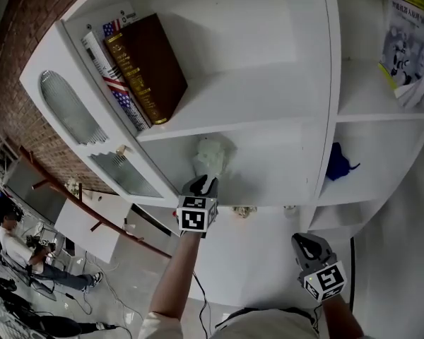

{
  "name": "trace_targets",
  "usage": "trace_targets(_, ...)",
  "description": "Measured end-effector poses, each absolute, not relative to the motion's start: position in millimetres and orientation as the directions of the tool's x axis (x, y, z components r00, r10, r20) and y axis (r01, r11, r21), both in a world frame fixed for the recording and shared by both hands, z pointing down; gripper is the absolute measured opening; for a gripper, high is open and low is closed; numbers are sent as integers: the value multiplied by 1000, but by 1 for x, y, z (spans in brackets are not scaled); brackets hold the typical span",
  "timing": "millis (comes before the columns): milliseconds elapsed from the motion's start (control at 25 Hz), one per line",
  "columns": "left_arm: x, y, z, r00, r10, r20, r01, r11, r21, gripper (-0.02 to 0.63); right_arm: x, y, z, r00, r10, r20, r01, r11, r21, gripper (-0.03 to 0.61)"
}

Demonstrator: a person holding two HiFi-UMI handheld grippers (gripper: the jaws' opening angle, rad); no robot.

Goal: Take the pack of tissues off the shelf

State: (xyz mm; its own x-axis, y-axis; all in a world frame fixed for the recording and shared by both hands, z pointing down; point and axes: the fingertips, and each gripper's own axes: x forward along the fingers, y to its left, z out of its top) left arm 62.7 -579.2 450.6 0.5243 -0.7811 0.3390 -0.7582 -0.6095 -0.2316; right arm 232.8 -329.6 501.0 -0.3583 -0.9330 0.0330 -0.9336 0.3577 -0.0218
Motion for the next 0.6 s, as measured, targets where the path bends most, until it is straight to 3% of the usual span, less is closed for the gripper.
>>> trace_targets(160,67,-603,463,507,-760,407,-760,-616,-205,172,231,-335,501,-348,-937,31,-938,347,-29,34)
trace_targets(600,81,-647,482,460,-695,552,-729,-651,-212,173,231,-341,501,-341,-940,24,-939,340,-55,34)
